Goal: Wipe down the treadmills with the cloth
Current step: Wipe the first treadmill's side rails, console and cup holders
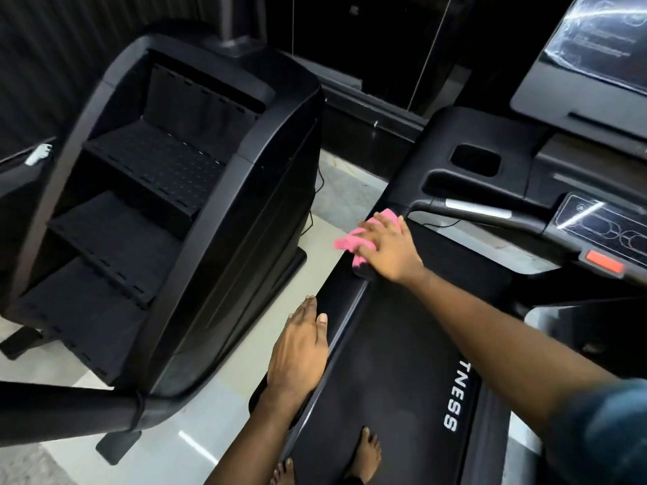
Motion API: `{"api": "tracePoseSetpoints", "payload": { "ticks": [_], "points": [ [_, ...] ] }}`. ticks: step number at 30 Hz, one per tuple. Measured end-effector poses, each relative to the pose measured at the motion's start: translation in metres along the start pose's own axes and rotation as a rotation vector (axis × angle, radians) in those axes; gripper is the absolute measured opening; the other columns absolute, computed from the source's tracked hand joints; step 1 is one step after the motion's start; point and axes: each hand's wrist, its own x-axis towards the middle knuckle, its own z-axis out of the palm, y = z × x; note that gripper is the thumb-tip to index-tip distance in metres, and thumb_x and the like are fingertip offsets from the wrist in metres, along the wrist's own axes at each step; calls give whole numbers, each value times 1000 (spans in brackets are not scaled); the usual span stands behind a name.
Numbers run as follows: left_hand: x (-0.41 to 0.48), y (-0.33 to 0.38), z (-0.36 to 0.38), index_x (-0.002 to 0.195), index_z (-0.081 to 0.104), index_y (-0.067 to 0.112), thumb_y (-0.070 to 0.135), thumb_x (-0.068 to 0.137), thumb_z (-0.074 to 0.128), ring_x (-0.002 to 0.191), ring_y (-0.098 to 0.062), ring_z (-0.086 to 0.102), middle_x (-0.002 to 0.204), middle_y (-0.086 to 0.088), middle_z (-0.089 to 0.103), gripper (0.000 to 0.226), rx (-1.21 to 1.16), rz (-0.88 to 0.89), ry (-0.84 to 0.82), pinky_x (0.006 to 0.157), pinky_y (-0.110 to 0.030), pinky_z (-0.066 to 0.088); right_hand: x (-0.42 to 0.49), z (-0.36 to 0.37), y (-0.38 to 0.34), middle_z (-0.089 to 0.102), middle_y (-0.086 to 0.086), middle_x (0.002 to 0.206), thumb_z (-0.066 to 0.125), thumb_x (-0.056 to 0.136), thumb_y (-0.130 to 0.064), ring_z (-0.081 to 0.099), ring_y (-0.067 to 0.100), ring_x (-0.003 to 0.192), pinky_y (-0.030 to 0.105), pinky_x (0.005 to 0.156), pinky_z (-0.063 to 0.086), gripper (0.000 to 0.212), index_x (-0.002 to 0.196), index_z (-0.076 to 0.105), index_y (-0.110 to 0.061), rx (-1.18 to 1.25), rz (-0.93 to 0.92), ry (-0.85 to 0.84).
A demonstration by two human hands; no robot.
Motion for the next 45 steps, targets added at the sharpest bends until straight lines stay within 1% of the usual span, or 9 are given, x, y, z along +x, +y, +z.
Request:
{"api": "tracePoseSetpoints", "payload": {
  "ticks": [4, 10, 16, 22, 27, 34, 39, 42, 45],
  "points": [
    [0, 2, -1, 157, 30, 14, 31, 109, 32, 148, -15, 33, 161, -2, 36, 52, -18, -24, -2, 121, -29, 26, 19, 12, -26, 41, -5, 159, 30, 101, -48, 13, 24, 155, 55, 123, -6, 49, 136, 62, -34, -168, 219, 51],
    [43, 27, 4, 156, 32, 9, 29, 109, 33, 148, -20, 32, 161, -8, 36, 52, -50, -43, -10, 120, -29, 24, 1, 3, 13, 50, -17, 150, 44, 87, -55, 23, 13, 151, 47, 122, -12, 46, 125, 68, -43, 95, -109, -42],
    [72, 42, 14, 159, 26, 11, 33, 110, 29, 152, -15, 24, 164, -4, 28, 54, -45, 0, -72, 122, -26, 16, 53, 4, 17, 46, -11, 156, 40, 99, -50, 17, 21, 154, 54, 124, -6, 44, 133, 65, -37, -78, 190, 88],
    [72, 41, 15, 157, 30, 10, 30, 110, 31, 150, -15, 27, 163, -4, 31, 52, -58, -2, -55, 122, -25, 17, 31, -11, 42, 50, -15, 151, 44, 93, -56, 22, 13, 151, 47, 124, -10, 47, 131, 66, -40, 68, -113, -45],
    [71, 43, 12, 157, 30, 11, 29, 110, 29, 150, -13, 28, 163, -2, 31, 50, -72, -2, -51, 124, -26, 17, 80, -16, 29, 53, -16, 149, 38, 101, -47, 23, 14, 151, 47, 125, -5, 41, 129, 67, -37, -176, 121, -29],
    [73, 38, 17, 157, 31, 12, 29, 110, 29, 149, -15, 30, 162, -2, 34, 51, -72, -2, -41, 121, -23, 19, 35, -13, 50, 50, -13, 152, 26, 91, -63, 25, 14, 151, 46, 125, -2, 61, 138, 59, -41, -68, -181, -48],
    [75, 36, 17, 158, 28, 12, 27, 110, 30, 151, -13, 26, 164, -1, 29, 51, -66, 8, -41, 123, -24, 16, 76, -5, 40, 50, -11, 152, 33, 97, -50, 22, 17, 152, 49, 125, -1, 49, 133, 65, -36, -143, 111, 75],
    [74, 38, 19, 158, 28, 10, 25, 109, 30, 151, -14, 25, 164, -3, 29, 51, -69, 12, -43, 124, -27, 16, 38, 19, 27, 47, -3, 156, 35, 95, -46, 18, 24, 154, 49, 126, 6, 55, 137, 64, -26, 128, 173, 315],
    [74, 38, 18, 158, 27, 11, 25, 110, 30, 151, -13, 24, 165, -2, 28, 51, -68, 16, -49, 124, -25, 15, -3, 46, 9, 18, -9, 168, 49, 102, -27, 2, 13, 157, 34, 127, 3, 51, 153, 45, -22, 682, 250, 429]
  ]
}}
